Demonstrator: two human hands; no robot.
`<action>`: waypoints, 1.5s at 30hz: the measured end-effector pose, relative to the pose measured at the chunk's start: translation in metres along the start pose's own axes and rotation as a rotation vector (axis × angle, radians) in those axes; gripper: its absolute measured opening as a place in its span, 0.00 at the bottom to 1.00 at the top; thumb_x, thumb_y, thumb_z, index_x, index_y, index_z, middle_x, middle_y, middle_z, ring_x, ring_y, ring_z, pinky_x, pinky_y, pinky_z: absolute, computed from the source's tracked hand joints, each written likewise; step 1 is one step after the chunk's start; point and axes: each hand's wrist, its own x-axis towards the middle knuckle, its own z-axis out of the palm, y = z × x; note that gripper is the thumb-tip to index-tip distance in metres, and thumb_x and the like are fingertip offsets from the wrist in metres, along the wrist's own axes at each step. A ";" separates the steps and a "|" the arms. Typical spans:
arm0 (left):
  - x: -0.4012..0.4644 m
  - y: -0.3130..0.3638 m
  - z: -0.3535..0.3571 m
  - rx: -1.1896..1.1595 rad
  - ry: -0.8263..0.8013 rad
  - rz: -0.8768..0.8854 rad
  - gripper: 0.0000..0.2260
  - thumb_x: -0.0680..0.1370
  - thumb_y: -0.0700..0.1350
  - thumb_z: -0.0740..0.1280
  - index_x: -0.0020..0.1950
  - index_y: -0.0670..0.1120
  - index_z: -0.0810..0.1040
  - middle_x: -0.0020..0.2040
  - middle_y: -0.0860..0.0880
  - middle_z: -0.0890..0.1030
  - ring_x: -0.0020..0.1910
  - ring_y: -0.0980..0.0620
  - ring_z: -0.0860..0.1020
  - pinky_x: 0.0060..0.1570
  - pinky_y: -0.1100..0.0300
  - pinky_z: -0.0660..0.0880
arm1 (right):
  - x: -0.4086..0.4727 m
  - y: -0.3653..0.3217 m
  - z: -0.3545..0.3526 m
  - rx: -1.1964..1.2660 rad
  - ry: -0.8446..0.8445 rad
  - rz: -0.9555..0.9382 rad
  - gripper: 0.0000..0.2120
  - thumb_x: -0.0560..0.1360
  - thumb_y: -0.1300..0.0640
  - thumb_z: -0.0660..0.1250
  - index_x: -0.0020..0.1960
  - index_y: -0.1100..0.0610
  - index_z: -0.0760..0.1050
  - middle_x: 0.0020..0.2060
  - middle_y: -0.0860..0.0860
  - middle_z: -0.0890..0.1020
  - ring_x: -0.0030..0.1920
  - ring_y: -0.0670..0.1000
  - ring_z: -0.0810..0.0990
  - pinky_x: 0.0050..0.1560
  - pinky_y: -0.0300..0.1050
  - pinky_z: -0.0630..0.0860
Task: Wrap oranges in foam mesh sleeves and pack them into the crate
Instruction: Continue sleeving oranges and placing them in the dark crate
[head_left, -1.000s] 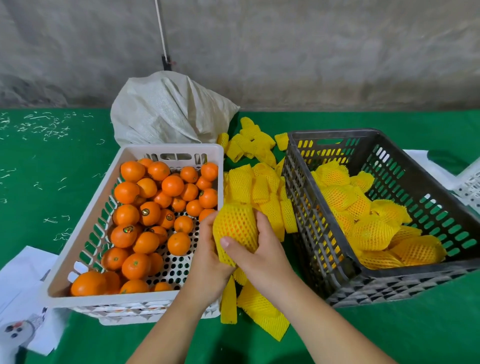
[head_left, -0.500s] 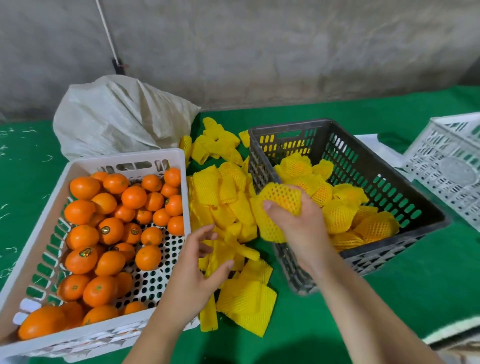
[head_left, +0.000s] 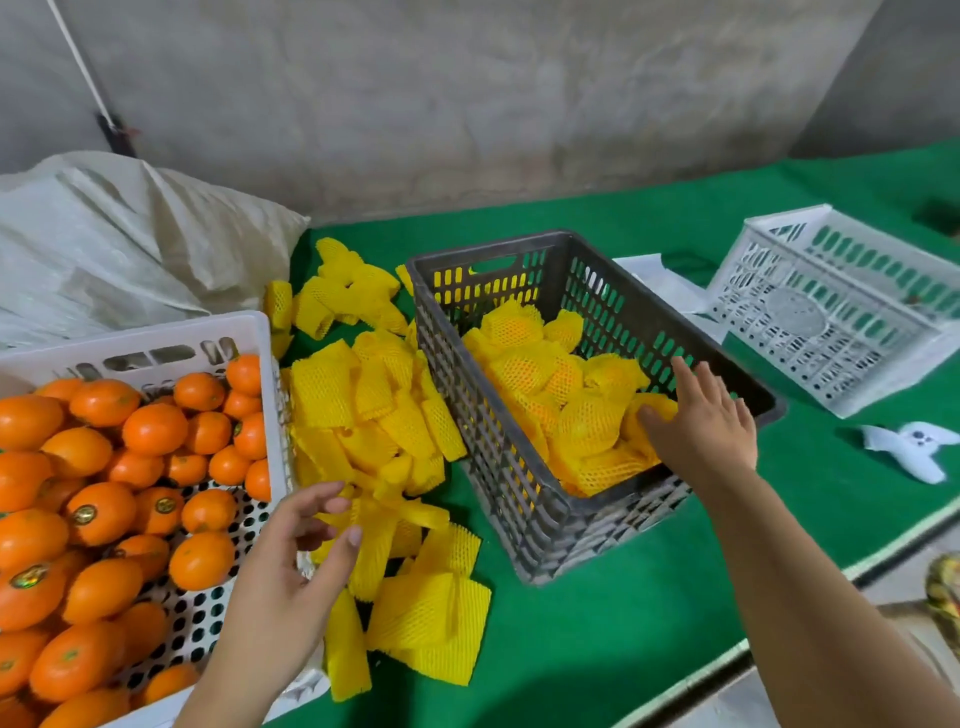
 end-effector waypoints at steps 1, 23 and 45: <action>0.000 0.000 -0.001 0.002 0.003 -0.008 0.16 0.78 0.52 0.70 0.66 0.61 0.76 0.62 0.60 0.80 0.55 0.58 0.80 0.52 0.57 0.74 | -0.001 -0.001 -0.001 -0.013 -0.016 0.013 0.39 0.78 0.37 0.58 0.83 0.46 0.46 0.83 0.50 0.47 0.83 0.52 0.47 0.81 0.57 0.47; 0.085 -0.061 -0.061 0.554 0.126 -0.088 0.20 0.84 0.42 0.66 0.76 0.49 0.68 0.71 0.45 0.71 0.66 0.47 0.74 0.61 0.44 0.77 | -0.048 -0.210 0.063 -0.496 -0.838 -1.003 0.17 0.79 0.38 0.62 0.56 0.45 0.83 0.78 0.53 0.65 0.81 0.58 0.46 0.78 0.60 0.47; 0.090 -0.085 -0.114 1.064 0.001 -0.142 0.35 0.74 0.52 0.79 0.77 0.58 0.68 0.70 0.48 0.70 0.64 0.43 0.75 0.54 0.50 0.79 | -0.062 -0.201 0.088 -0.671 -0.988 -0.946 0.29 0.83 0.42 0.56 0.81 0.50 0.60 0.83 0.46 0.45 0.81 0.59 0.43 0.79 0.59 0.51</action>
